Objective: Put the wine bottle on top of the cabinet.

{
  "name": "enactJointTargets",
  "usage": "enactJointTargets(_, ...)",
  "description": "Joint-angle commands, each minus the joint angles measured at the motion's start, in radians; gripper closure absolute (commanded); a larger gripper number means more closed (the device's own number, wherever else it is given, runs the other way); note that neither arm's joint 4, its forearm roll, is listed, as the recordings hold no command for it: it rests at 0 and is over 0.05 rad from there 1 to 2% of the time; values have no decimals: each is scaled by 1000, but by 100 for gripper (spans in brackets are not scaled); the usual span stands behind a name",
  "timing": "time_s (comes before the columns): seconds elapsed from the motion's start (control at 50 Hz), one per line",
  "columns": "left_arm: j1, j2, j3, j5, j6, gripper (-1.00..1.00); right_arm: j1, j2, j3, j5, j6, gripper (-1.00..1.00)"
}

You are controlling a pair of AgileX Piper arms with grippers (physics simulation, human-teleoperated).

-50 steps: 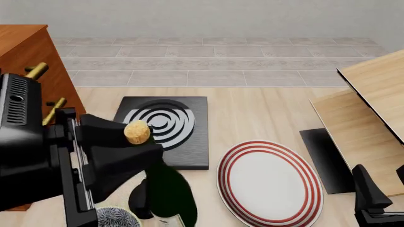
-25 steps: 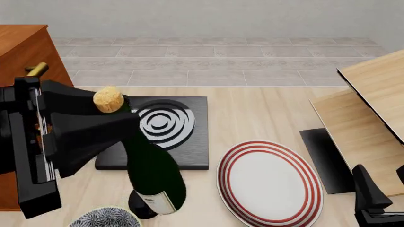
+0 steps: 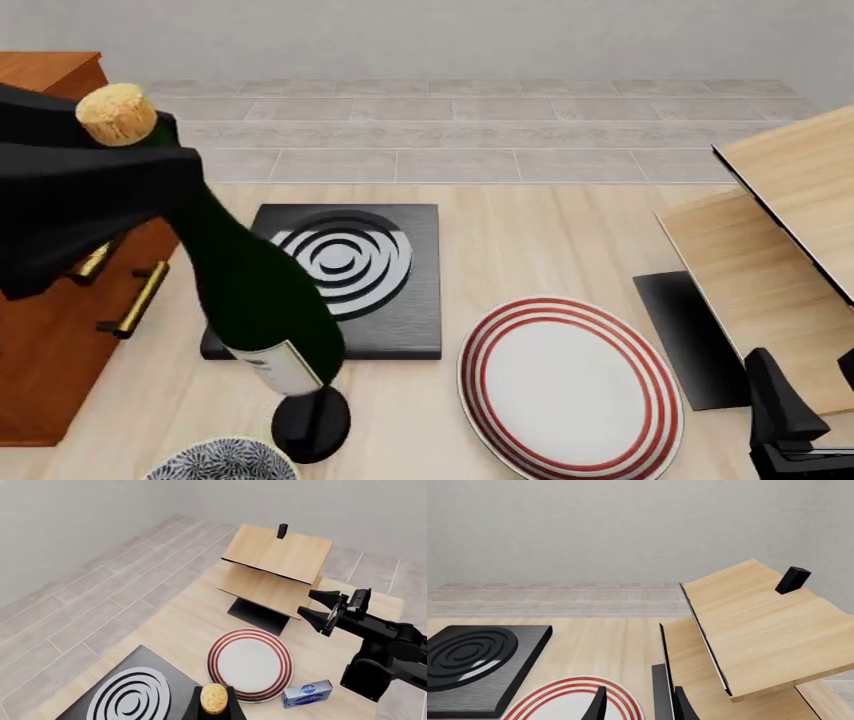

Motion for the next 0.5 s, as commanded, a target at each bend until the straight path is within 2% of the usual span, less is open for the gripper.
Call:
enactJointTargets(0.02,43,-12,-59,49,27,100,0,0,0,0,0,-100)
enactJointTargets(0.24,80,-6,-128,98,35,100,0,0,0,0,0,-100)
enactJointTargets(0.36,93,-10,-126,98,33,100,0,0,0,0,0,-100)
enactJointTargets(0.46,100,-1,-145,110,6,100,0,0,0,0,0,-100)
enactJointTargets(0.5,94,8,-180,124,-38,100,0,0,0,0,0,-100)
